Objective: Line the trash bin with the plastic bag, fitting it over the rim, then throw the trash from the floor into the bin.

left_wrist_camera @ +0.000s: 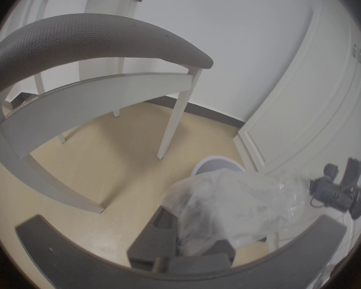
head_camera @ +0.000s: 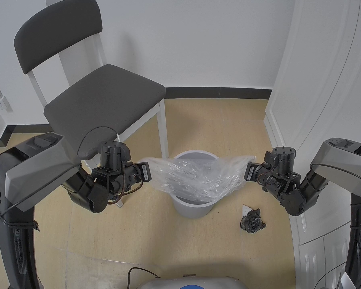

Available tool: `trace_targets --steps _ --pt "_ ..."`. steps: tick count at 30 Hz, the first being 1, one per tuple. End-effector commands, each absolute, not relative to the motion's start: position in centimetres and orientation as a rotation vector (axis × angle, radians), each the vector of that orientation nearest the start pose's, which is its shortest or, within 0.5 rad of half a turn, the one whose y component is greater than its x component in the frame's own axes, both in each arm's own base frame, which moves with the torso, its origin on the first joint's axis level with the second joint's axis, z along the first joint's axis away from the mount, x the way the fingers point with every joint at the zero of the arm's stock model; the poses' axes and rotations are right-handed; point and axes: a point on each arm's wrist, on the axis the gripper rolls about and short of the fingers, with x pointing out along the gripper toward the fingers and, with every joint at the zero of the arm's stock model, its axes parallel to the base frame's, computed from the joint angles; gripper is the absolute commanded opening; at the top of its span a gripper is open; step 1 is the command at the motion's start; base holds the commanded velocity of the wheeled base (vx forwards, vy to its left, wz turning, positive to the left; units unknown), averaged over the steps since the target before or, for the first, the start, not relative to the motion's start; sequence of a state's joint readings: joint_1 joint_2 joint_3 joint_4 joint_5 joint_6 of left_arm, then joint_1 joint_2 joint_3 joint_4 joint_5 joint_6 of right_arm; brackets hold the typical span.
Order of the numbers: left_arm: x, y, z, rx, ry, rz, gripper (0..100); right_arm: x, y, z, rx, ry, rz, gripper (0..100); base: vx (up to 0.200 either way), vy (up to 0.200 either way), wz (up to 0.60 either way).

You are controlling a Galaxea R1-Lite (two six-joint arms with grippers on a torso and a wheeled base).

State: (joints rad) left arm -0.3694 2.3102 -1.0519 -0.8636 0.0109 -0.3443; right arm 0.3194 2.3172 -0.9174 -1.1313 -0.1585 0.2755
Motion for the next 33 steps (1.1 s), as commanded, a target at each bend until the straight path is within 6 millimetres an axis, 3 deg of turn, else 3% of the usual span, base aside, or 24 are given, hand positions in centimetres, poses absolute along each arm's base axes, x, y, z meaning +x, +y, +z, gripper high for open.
trace_targets --steps 1,18,25,33 --pt "38.6 -14.0 4.6 -0.231 0.448 -0.279 0 38.4 12.3 3.8 0.196 0.283 0.124 0 0.000 0.000 0.00" --pt "38.3 -11.0 7.6 -0.246 0.443 -0.276 0 38.4 13.3 4.6 0.257 0.274 0.143 0 0.000 0.000 0.00" --pt "38.5 -11.4 7.2 -0.254 0.442 -0.284 0 39.7 14.4 6.2 0.439 0.219 0.152 0 0.000 0.000 0.00" --pt "38.4 -12.0 7.3 -0.263 0.439 -0.296 0 40.2 17.9 3.8 0.588 0.295 0.187 0 0.000 0.000 0.00"
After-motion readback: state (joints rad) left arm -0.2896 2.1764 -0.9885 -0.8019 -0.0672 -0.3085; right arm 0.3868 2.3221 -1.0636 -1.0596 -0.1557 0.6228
